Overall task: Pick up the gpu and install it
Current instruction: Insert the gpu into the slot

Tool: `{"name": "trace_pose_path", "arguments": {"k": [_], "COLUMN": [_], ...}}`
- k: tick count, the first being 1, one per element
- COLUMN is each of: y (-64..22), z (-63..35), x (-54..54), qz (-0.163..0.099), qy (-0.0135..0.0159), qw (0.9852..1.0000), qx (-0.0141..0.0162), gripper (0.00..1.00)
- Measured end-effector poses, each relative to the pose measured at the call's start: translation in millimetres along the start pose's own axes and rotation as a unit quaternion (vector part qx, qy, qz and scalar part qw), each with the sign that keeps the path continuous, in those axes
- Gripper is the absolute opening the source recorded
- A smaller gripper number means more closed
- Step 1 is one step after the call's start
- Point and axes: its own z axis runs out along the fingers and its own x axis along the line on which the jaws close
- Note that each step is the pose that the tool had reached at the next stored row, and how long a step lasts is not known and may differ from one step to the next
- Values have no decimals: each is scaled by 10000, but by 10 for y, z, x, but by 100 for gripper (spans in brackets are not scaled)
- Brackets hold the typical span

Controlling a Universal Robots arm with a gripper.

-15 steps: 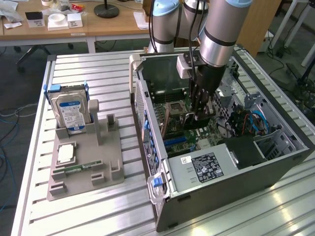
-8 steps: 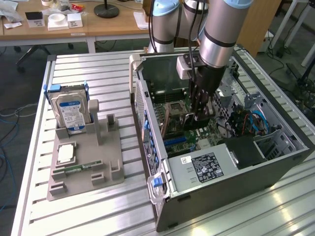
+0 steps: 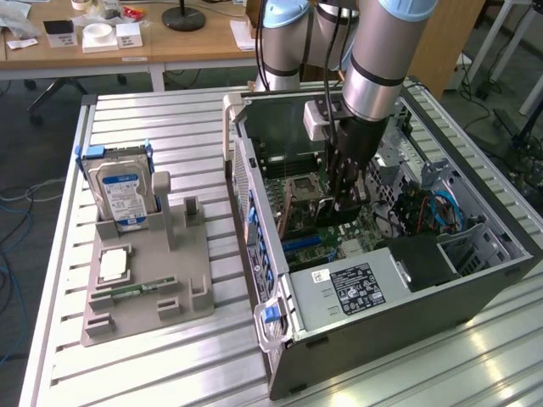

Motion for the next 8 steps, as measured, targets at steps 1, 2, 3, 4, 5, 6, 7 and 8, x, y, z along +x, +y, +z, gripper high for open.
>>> {"name": "trace_pose_path", "arguments": {"k": [1,2,3,4,5,6,7,8], "y": [0,0,0,0,0,0,0,0], "z": [0,1,2,9,15,18,19,22], "x": [0,0,0,0,0,0,1,1], "qz": [0,0,0,0,0,0,0,0], "qy": [0,-1,-1,-3,-2,-1,0,0], "qw": [10000,10000,10000,10000,10000,10000,10000,10000], "qx": [0,0,0,1,1,0,0,0], "gripper": [27,27,27,27,27,27,27,27]}}
